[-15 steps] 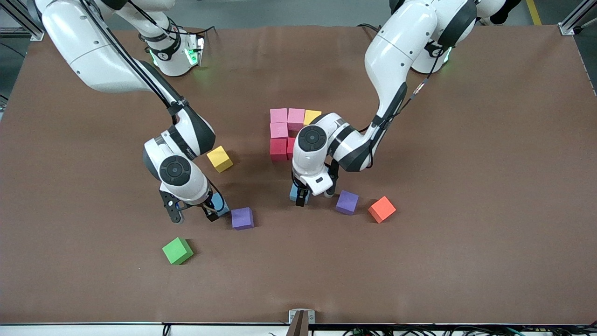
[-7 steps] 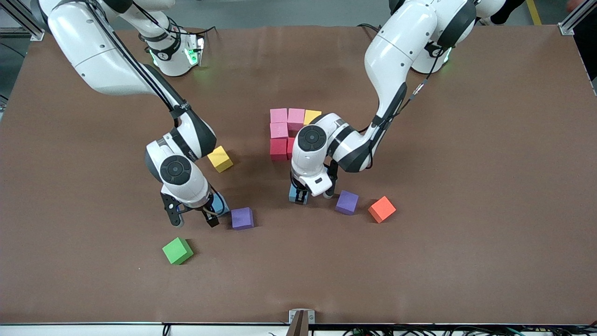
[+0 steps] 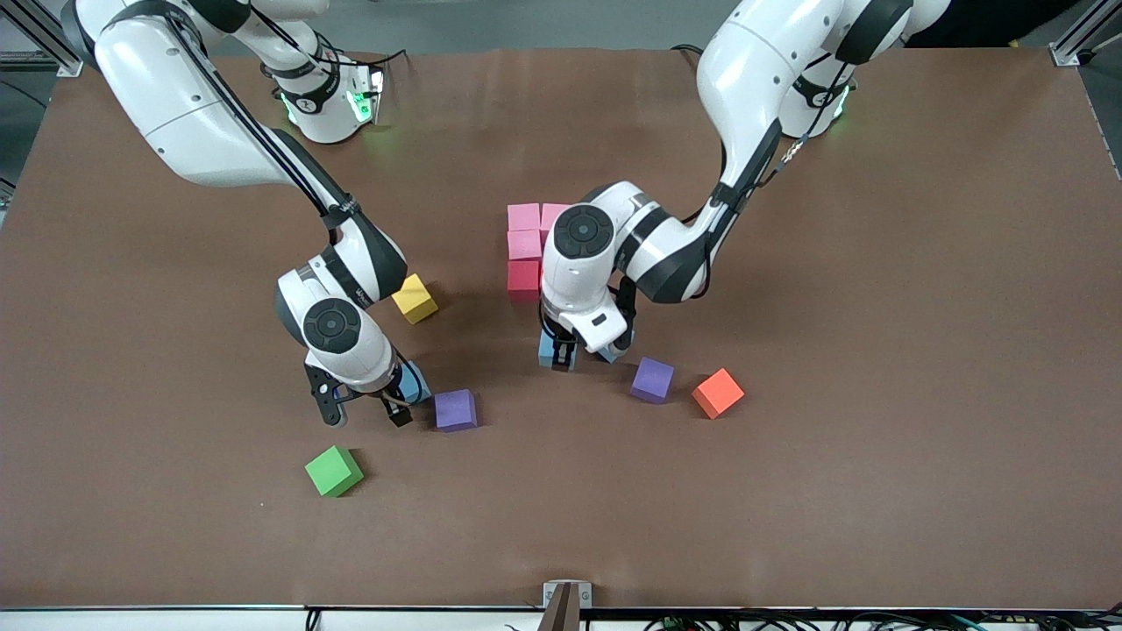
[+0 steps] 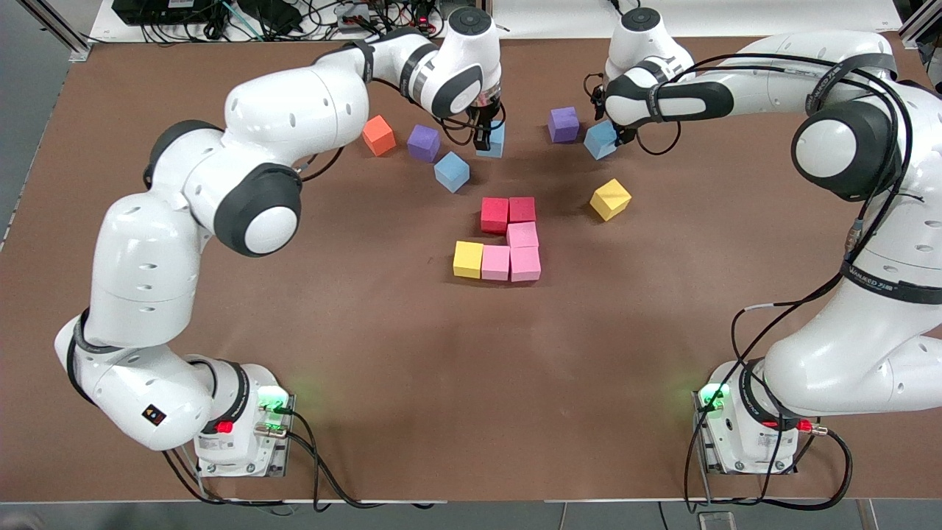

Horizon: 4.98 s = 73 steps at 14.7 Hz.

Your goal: Arrange 11 blocks into digit 3

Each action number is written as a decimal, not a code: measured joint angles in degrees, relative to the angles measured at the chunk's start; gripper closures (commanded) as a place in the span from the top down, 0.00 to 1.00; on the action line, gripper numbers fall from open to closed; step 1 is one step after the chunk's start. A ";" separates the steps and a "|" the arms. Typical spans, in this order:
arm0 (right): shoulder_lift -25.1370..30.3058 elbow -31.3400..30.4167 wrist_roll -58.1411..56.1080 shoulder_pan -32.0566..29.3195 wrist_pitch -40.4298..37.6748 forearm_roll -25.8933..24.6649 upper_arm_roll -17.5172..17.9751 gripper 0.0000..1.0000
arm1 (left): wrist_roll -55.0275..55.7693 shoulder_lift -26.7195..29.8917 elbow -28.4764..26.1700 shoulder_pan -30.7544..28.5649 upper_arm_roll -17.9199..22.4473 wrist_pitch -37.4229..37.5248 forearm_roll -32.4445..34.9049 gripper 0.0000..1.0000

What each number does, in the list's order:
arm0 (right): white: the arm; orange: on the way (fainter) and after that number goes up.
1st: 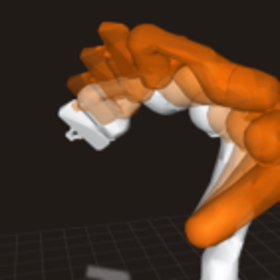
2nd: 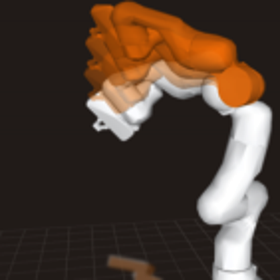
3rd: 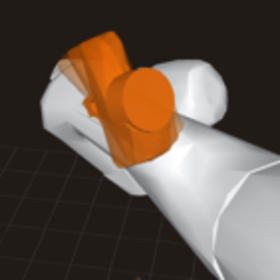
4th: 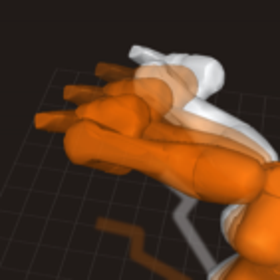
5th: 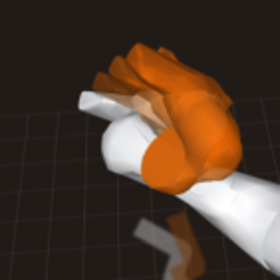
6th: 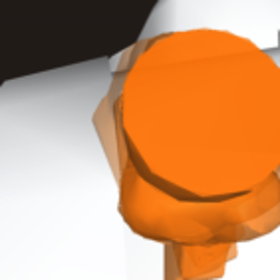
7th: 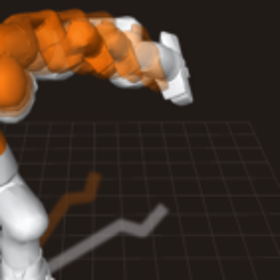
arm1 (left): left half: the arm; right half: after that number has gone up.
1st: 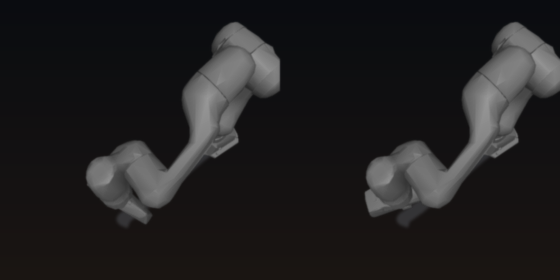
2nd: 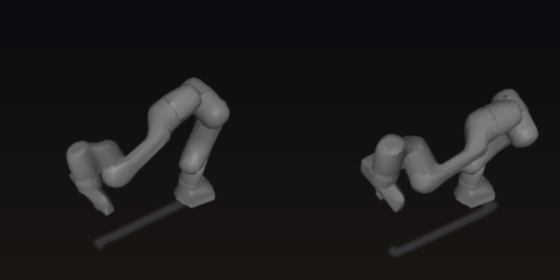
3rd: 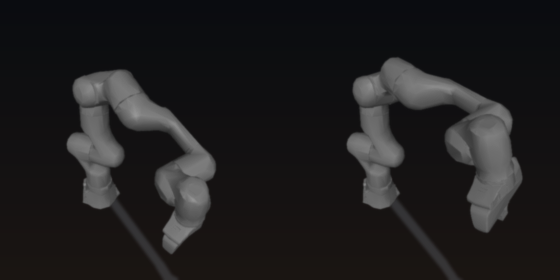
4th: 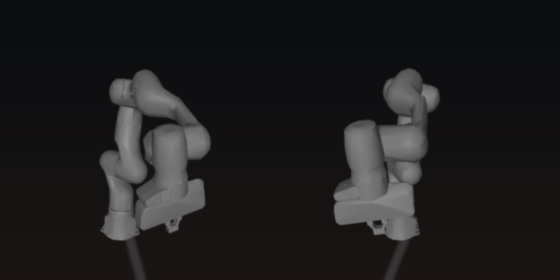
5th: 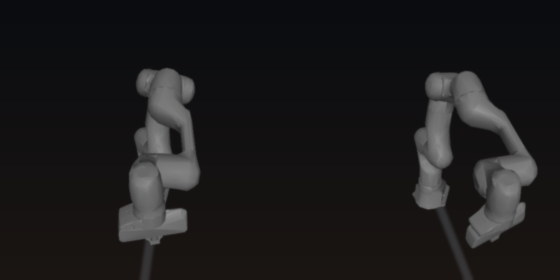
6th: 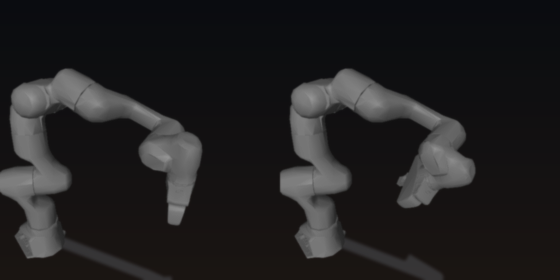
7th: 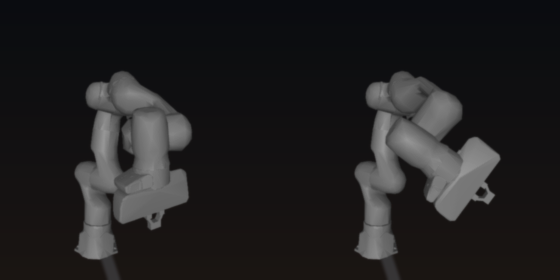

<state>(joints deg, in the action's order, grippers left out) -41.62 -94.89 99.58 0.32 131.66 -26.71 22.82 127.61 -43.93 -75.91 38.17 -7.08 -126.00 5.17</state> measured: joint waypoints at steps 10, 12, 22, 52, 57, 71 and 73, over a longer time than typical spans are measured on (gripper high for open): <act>-0.02 0.00 0.08 0.15 -0.02 3.28 0.30 0.39 | 0.98 12.04 -26.06 2.10 -0.69 -4.87 0.00 0.18; -0.03 0.00 -1.47 0.20 -0.09 3.26 0.38 0.08 | 1.64 12.28 -29.42 2.80 -0.73 -6.87 0.00 0.18; 0.09 0.39 -11.17 0.46 -0.65 3.28 3.27 0.00 | 6.66 11.57 -32.34 3.39 -1.39 -10.91 0.00 0.18; 0.94 1.34 -44.73 6.60 -8.30 0.35 13.37 0.00 | 8.09 11.66 -35.84 0.81 -1.17 -22.39 0.29 0.18; 0.93 1.29 -46.31 8.02 -8.41 -1.48 13.37 0.00 | 10.23 11.64 -35.83 0.91 -1.16 -22.50 0.38 0.18; -1.03 0.94 -42.83 11.10 -3.45 -1.49 10.37 0.00 | 10.85 11.61 -35.83 2.27 -0.98 -22.51 0.51 0.18; -1.23 0.89 -42.57 11.41 -3.39 -1.48 10.11 0.00 | 10.85 11.61 -35.83 2.31 -0.98 -22.50 0.55 0.18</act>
<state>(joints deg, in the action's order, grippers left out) -42.84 -94.01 57.01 11.74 128.28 -28.19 32.93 138.46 -32.32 -111.74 40.48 -8.05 -148.50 5.72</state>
